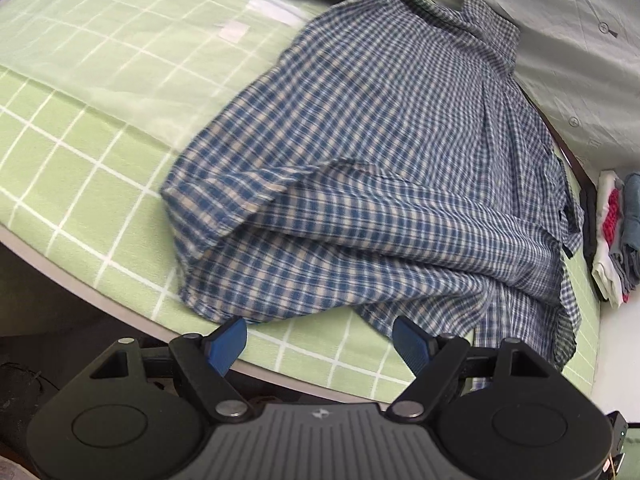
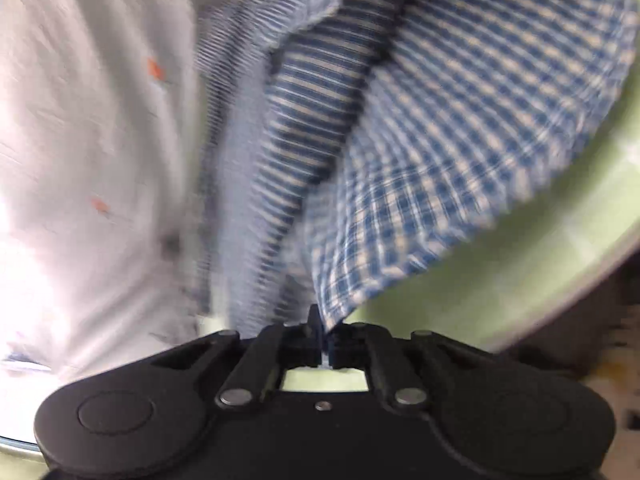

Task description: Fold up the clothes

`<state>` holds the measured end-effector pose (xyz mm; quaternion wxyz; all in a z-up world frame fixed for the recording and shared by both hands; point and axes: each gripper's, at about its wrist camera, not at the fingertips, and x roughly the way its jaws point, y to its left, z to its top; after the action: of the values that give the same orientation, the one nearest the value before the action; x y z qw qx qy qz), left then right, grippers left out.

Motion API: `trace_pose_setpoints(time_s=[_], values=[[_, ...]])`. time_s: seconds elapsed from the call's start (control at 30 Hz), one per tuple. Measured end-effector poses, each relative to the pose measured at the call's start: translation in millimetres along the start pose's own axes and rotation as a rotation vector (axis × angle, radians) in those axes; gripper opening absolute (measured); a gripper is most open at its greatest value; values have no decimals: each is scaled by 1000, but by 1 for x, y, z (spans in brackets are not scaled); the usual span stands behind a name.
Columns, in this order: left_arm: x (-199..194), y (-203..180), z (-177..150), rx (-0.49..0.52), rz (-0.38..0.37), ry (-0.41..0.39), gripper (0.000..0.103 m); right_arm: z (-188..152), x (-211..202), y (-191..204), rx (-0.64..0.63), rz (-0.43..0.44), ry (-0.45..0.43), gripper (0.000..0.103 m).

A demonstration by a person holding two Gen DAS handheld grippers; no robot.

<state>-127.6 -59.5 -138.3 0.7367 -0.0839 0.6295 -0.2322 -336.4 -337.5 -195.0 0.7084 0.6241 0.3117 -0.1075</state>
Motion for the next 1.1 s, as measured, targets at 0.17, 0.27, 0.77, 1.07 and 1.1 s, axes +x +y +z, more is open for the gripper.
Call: trace_pose_setpoints(time_s=[0.17,0.27,0.77,1.07,1.1], values=[[-15,4,4,6,46,-67,80,3,-23,22,-116,-108,-68,48],[-23,4,5,29,96,-117,80,8,-41,32,-200,-208,-117,54],[-19,14,8,65,212,-145,76,-17,-56,86,-689,-615,-391,81],[-17,22,17,157,239,-136,76,-49,-2,116,-883,-536,-215,68],[-17,23,18,173,240,-134,76,-51,6,116,-884,-517,-182,55]])
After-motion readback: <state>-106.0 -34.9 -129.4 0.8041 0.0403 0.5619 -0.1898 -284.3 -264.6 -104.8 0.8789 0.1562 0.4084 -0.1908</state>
